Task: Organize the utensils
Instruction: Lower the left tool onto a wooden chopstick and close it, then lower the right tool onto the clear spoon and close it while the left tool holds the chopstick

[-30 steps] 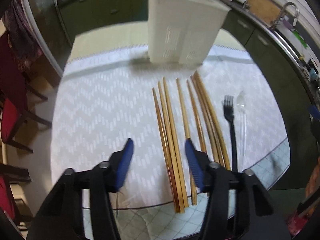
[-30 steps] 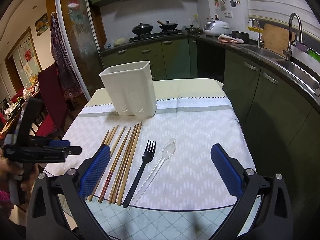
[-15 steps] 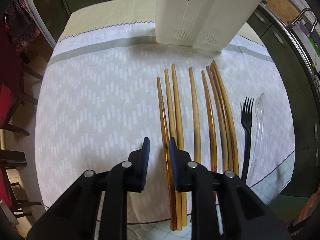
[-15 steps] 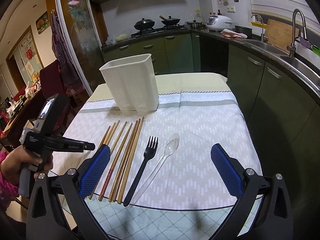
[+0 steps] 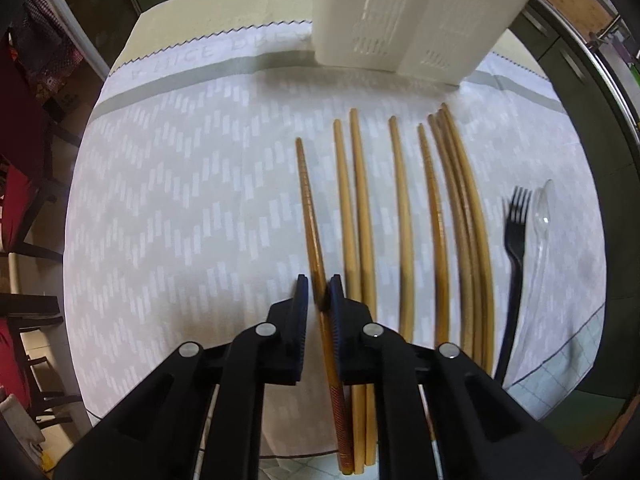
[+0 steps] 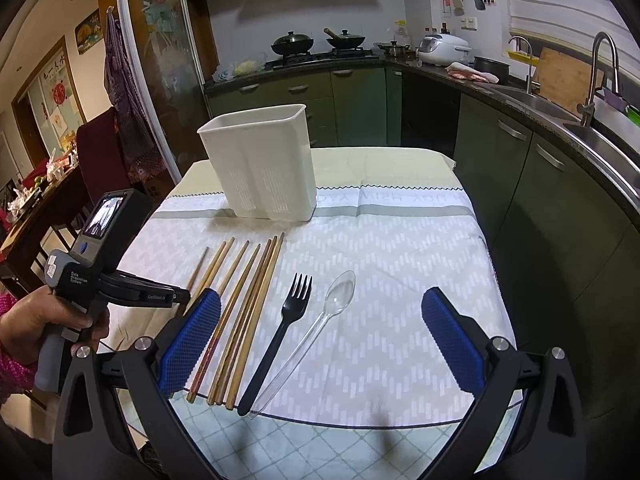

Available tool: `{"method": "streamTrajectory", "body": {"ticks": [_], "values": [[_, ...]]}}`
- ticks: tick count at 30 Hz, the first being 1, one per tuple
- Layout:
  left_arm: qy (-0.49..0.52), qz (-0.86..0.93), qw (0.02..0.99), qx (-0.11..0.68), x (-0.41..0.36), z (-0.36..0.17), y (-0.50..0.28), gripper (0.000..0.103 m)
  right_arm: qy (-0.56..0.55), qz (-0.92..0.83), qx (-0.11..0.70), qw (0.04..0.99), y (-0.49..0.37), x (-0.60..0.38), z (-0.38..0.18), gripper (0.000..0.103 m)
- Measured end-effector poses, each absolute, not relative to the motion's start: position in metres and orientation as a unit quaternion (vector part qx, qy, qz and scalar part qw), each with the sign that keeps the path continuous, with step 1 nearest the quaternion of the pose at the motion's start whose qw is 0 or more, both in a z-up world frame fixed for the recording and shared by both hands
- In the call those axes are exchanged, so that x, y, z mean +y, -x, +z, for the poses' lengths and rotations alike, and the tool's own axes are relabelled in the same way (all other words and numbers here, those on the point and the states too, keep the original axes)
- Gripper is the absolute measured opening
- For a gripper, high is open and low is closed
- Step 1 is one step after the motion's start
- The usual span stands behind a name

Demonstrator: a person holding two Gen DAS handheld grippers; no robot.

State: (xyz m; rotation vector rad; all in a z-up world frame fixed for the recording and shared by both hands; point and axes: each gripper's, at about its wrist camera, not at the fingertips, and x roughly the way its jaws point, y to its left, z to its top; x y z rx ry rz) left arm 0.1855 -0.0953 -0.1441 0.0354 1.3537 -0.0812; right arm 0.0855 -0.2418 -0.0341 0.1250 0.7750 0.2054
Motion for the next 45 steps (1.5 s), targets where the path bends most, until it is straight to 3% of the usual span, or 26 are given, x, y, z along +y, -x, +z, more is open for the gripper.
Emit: {"method": "streamTrajectory", "body": {"ticks": [6, 13, 22, 34, 39, 45], "values": [[-0.036, -0.029, 0.786, 0.617, -0.111, -0.146, -0.185, 0.008, -0.039, 0.125, 0.403, 0.906, -0.11, -0.226, -0.04, 0.099], [-0.031, -0.043, 0.782, 0.622, -0.107, -0.149, -0.183, 0.008, -0.038, 0.15, 0.494, 0.855, -0.156, -0.211, -0.072, 0.096], [-0.036, -0.049, 0.785, 0.617, -0.102, -0.148, -0.177, 0.007, -0.078, 0.117, 0.59, 0.795, -0.184, -0.225, -0.113, 0.054], [-0.044, -0.062, 0.791, 0.607, -0.099, -0.147, -0.182, 0.008, -0.059, 0.077, 0.628, 0.772, -0.199, -0.219, -0.14, 0.05], [-0.049, -0.065, 0.792, 0.605, -0.101, -0.147, -0.18, 0.007, -0.027, 0.052, 0.627, 0.777, -0.195, -0.207, -0.144, 0.037], [-0.051, -0.069, 0.792, 0.605, -0.101, -0.147, -0.18, 0.007, -0.032, 0.046, 0.644, 0.763, -0.193, -0.201, -0.145, 0.03]]}}
